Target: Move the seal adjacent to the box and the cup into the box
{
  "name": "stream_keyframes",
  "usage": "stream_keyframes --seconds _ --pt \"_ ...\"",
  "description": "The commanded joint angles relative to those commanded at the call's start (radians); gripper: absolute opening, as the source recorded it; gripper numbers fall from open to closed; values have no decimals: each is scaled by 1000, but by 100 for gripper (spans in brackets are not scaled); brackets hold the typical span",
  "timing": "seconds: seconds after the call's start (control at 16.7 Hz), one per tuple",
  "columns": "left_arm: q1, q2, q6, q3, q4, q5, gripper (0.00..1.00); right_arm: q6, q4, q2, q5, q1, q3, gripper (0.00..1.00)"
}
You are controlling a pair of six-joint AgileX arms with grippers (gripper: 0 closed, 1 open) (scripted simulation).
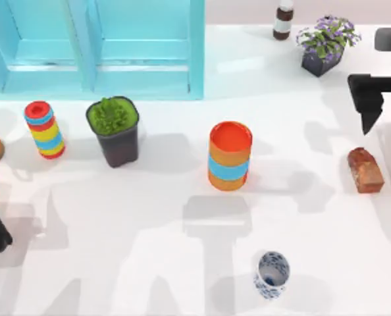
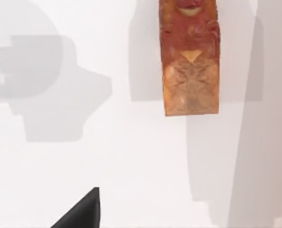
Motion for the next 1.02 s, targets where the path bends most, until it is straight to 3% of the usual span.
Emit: stream_keyframes --seconds 0.3,0.66,1.02 --pt "0 0 0 0 0 0 100 -2 -123 -16 -1 -2 111 100" --pt "0 0 0 0 0 0 100 13 -115 -19 -1 16 99 100" --pt "0 0 0 0 0 0 100 285 1 -118 3 285 -116 100"
